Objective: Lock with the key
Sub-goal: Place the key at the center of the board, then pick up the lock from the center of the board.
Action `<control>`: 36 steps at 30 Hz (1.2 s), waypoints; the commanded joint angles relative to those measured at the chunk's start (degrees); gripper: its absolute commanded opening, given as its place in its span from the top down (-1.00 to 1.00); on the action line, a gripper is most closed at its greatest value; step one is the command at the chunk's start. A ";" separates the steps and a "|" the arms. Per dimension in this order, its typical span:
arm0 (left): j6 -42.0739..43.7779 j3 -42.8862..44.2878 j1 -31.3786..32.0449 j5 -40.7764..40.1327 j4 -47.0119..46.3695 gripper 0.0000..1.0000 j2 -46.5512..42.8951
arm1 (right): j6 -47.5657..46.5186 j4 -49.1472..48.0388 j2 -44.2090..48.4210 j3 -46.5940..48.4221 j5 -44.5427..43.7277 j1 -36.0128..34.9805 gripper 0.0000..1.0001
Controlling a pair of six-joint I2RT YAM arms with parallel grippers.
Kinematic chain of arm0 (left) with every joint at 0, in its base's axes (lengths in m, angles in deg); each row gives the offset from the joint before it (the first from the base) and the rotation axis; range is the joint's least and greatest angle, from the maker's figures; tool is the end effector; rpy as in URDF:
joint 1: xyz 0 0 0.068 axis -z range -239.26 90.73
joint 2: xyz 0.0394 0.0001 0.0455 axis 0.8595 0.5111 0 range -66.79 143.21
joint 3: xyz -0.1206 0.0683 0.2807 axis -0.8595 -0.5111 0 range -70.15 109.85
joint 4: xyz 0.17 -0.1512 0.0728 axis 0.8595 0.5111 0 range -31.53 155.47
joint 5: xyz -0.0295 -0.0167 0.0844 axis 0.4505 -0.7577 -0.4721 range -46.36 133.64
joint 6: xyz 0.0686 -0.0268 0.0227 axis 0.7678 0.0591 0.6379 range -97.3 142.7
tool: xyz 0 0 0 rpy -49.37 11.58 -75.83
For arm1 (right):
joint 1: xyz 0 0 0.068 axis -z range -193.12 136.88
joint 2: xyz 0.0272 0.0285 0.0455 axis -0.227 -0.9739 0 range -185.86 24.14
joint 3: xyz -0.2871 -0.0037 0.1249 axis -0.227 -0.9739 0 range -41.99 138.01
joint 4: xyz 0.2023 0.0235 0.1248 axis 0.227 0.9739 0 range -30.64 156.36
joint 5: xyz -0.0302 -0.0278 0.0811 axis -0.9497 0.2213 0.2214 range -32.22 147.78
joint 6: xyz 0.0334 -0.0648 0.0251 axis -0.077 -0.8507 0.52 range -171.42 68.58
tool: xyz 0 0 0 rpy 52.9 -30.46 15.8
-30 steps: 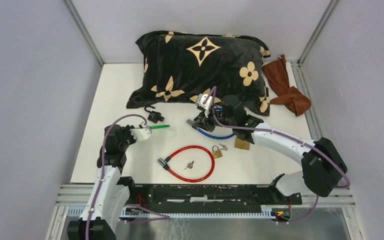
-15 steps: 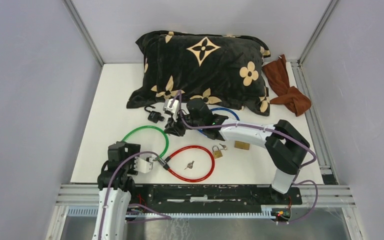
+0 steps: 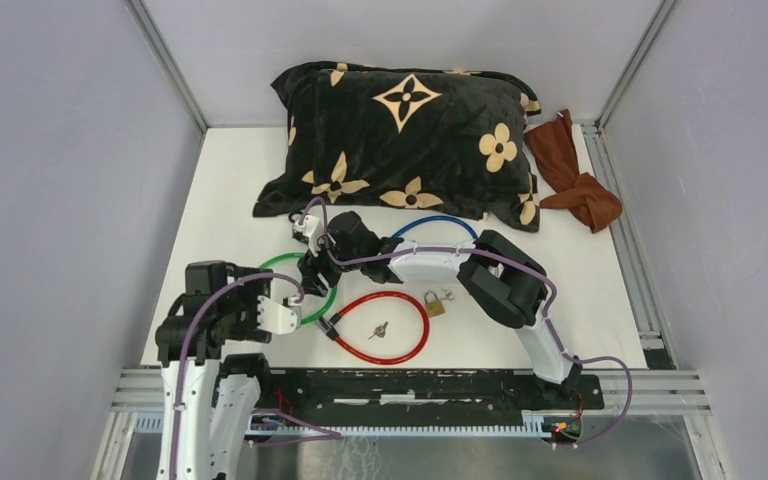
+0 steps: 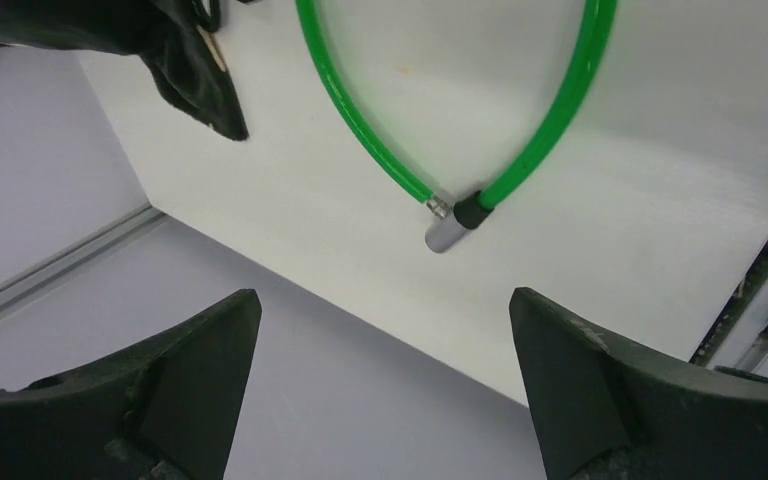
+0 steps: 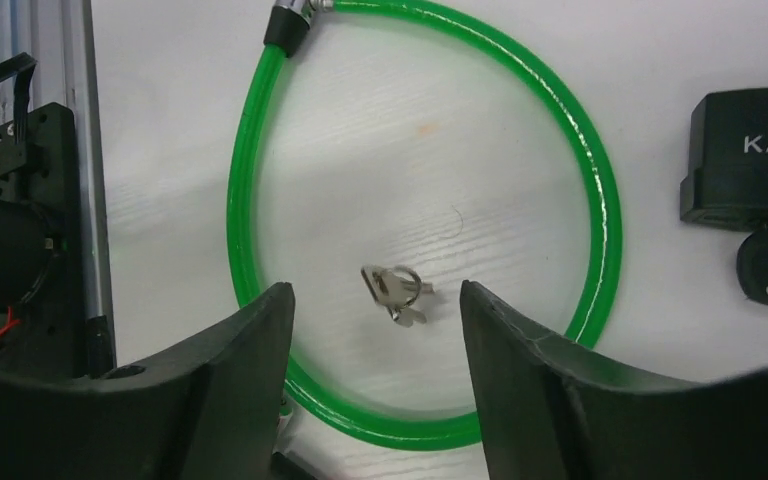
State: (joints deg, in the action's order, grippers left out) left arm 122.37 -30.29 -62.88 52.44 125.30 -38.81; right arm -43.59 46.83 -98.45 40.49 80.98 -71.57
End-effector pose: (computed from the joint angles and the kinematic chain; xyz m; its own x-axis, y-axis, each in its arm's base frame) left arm 0.0343 -0.0078 0.2472 0.1621 0.9864 -0.0270 0.8012 -0.1156 0.5872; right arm 0.2454 0.4490 0.2124 -0.3717 -0.3658 -0.8532 -0.9239 0.2354 0.3016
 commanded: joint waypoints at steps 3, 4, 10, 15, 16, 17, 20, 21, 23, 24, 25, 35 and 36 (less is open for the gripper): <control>-27.22 12.76 -0.11 17.12 1.70 -0.99 10.37 | -0.02 2.63 5.95 -0.90 -1.02 1.91 -0.57; -33.14 14.41 -0.08 18.25 -1.11 -0.99 12.99 | 0.76 1.22 7.65 -2.81 -0.73 3.02 -0.60; -66.47 23.56 -0.08 18.75 -10.33 -0.86 30.04 | 2.93 -3.41 20.91 -14.61 -3.45 10.11 -0.65; -77.42 37.03 0.03 19.89 -8.52 -0.68 53.39 | 1.65 -4.03 30.15 -24.19 -7.72 15.07 -0.66; -79.19 37.51 0.39 19.30 -11.01 -0.70 56.11 | 1.40 -3.94 31.66 -25.84 -8.48 15.60 -0.67; -80.11 37.46 0.85 17.91 -13.94 -0.74 58.41 | 1.00 -3.72 32.68 -27.14 -9.01 16.06 -0.67; -78.61 36.04 4.60 10.73 -23.60 -0.90 62.97 | -0.14 -2.51 34.93 -30.18 -10.56 16.75 -0.68; -77.68 35.85 6.06 7.73 -25.91 -0.97 64.29 | -0.43 -2.08 35.25 -30.73 -10.80 16.88 -0.68; -75.85 35.86 8.13 4.80 -28.44 -0.99 67.63 | -1.12 -1.16 35.39 -31.21 -10.89 17.08 -0.68; -75.20 35.78 9.18 3.28 -29.31 -0.99 68.89 | -1.28 -0.72 35.30 -31.30 -10.90 17.14 -0.68; -74.77 35.45 10.04 1.72 -30.12 -0.99 70.16 | -1.47 -0.26 35.16 -31.37 -11.03 17.18 -0.68; -76.27 33.38 10.67 -2.90 -34.08 -0.70 77.59 | -3.29 1.99 35.33 -31.61 -12.63 17.56 -0.69; -76.69 33.26 10.67 -2.69 -34.39 -0.64 78.02 | -3.50 2.23 35.31 -31.52 -12.72 17.60 -0.69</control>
State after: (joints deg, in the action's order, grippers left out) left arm 47.84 3.37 -52.06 51.24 94.57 37.98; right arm -45.51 48.44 -64.41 8.73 70.09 -54.29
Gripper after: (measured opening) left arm 0.868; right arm 0.843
